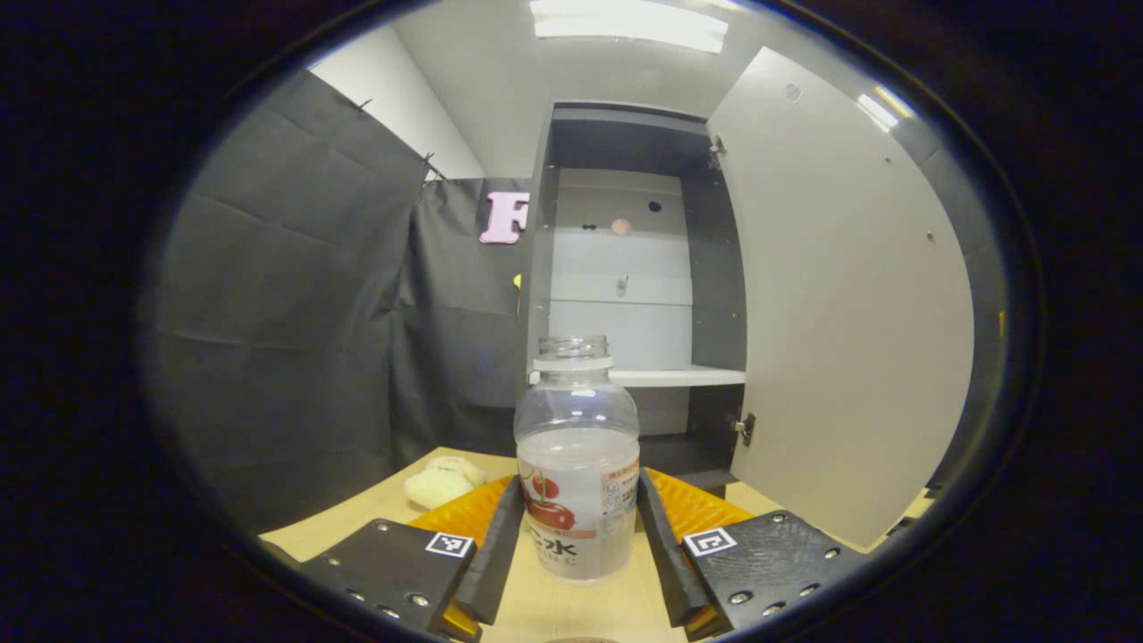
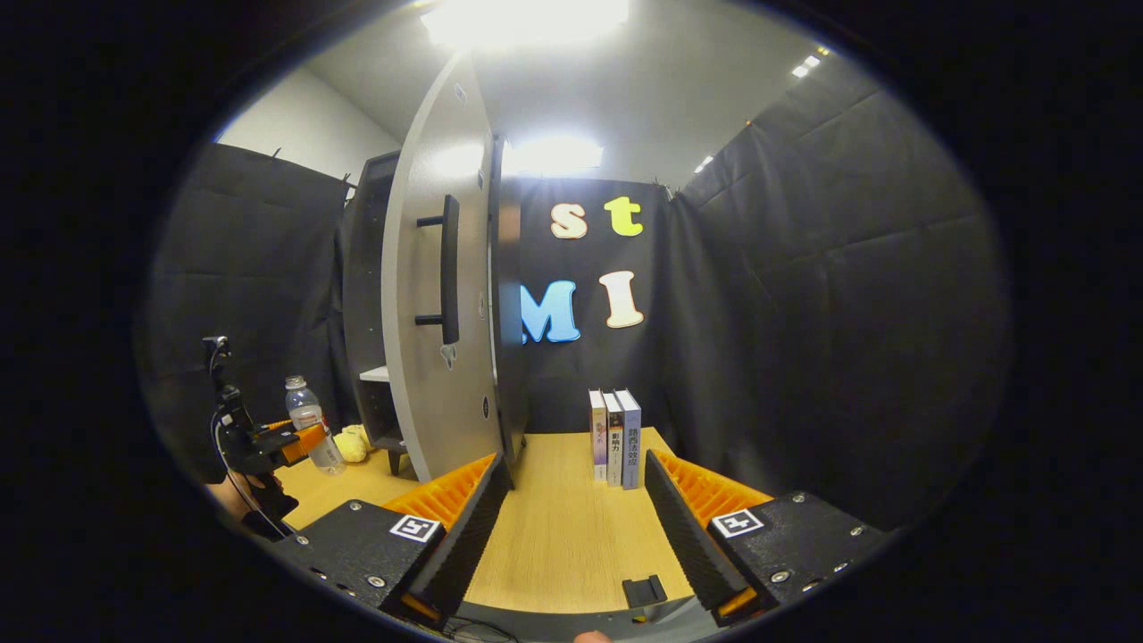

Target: Open the cabinet door with the right hand, grasp the bottle in the cabinet with the left hand and place it on the coaster, then close the cabinet door with the right hand.

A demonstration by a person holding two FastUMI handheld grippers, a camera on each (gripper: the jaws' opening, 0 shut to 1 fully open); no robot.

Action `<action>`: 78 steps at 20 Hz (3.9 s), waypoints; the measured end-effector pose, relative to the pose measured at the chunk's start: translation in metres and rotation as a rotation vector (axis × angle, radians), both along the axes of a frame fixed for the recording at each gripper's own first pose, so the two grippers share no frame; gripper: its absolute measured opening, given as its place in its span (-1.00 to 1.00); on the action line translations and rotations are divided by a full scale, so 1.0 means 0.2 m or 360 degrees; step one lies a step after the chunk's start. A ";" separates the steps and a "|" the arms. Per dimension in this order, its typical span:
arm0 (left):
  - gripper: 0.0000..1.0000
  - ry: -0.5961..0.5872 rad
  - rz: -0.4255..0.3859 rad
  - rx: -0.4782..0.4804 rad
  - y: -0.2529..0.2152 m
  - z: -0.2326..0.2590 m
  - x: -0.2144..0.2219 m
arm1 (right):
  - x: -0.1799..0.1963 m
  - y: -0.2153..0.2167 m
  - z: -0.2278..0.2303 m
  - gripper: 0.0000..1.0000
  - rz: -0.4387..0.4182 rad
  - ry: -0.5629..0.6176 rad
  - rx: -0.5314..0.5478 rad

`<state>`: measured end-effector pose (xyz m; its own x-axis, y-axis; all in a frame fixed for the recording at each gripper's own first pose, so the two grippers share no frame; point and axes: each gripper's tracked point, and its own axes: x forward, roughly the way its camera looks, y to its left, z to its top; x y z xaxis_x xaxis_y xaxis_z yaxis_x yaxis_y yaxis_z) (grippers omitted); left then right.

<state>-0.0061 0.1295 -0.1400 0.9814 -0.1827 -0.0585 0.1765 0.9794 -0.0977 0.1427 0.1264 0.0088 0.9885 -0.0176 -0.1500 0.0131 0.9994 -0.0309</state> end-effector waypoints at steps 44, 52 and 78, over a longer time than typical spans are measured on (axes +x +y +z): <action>0.60 0.0205 0.0174 0.0210 0.02 -0.35 -0.54 | 0.11 0.10 0.19 0.89 0.0113 -0.0064 0.0015; 0.60 0.0159 0.0220 0.0194 0.12 0.13 -0.68 | 0.28 0.06 0.37 0.89 0.0059 -0.0177 0.0066; 0.72 0.0065 0.0362 0.0157 1.06 0.39 -0.28 | 0.48 0.11 0.44 0.84 -0.0544 -0.0243 -0.0084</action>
